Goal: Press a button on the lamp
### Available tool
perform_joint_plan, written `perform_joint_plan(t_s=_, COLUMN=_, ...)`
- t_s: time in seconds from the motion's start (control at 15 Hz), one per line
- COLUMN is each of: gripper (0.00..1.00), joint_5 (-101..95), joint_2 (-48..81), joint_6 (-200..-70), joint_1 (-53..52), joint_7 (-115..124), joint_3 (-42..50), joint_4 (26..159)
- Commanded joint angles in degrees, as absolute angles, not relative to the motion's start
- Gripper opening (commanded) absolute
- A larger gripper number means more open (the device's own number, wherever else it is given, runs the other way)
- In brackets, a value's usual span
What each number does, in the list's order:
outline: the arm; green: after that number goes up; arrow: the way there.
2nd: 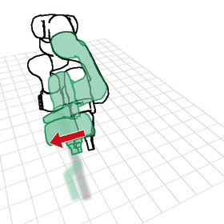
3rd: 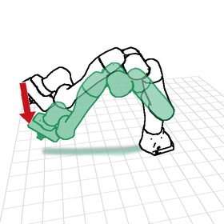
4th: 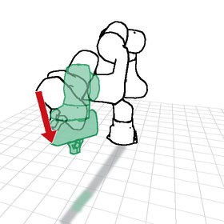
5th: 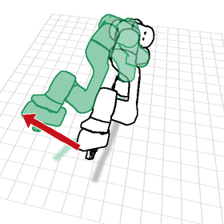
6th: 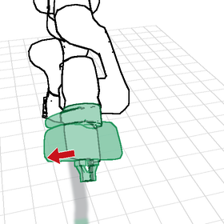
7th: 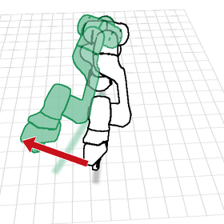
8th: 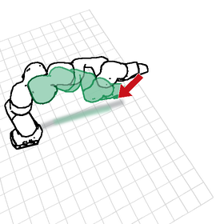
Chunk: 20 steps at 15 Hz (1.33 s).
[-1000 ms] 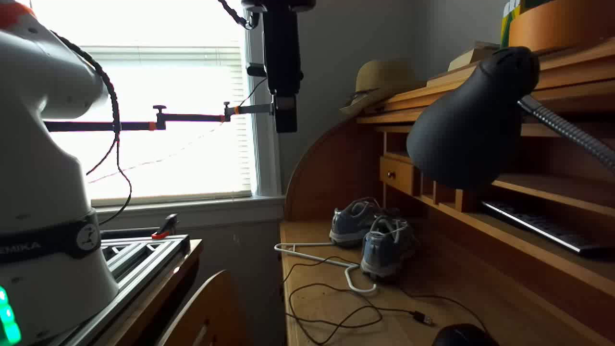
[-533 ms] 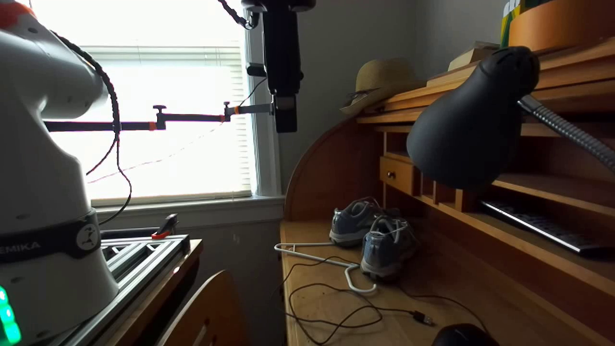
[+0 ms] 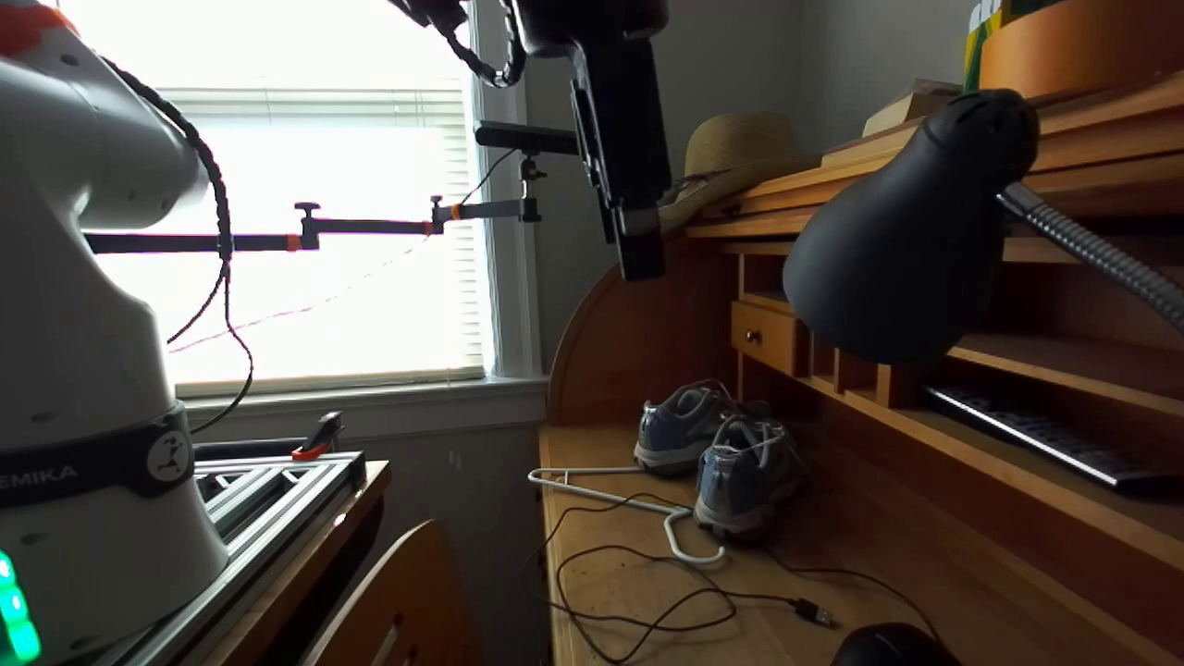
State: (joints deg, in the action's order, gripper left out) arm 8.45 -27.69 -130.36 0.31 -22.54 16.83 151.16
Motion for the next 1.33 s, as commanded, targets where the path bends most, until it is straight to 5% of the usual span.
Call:
perform_joint_plan(t_s=0.0, gripper=1.0, joint_5=13.49, joint_2=-23.21, joint_6=-140.23, joint_1=-0.73, joint_7=-23.22, joint_3=16.53, joint_4=153.29)
perform_joint_plan(t_s=0.53, gripper=1.0, joint_5=28.06, joint_2=-13.35, joint_6=-165.05, joint_1=-8.86, joint_7=-31.51, joint_3=20.21, joint_4=154.36)
perform_joint_plan(t_s=1.07, gripper=1.0, joint_5=27.5, joint_2=-12.76, joint_6=-165.22, joint_1=-8.31, joint_7=-30.42, joint_3=20.04, joint_4=154.11)
perform_joint_plan(t_s=1.27, gripper=1.0, joint_5=28.02, joint_2=-7.67, joint_6=-175.36, joint_1=-8.34, joint_7=-31.63, joint_3=20.46, joint_4=154.21)
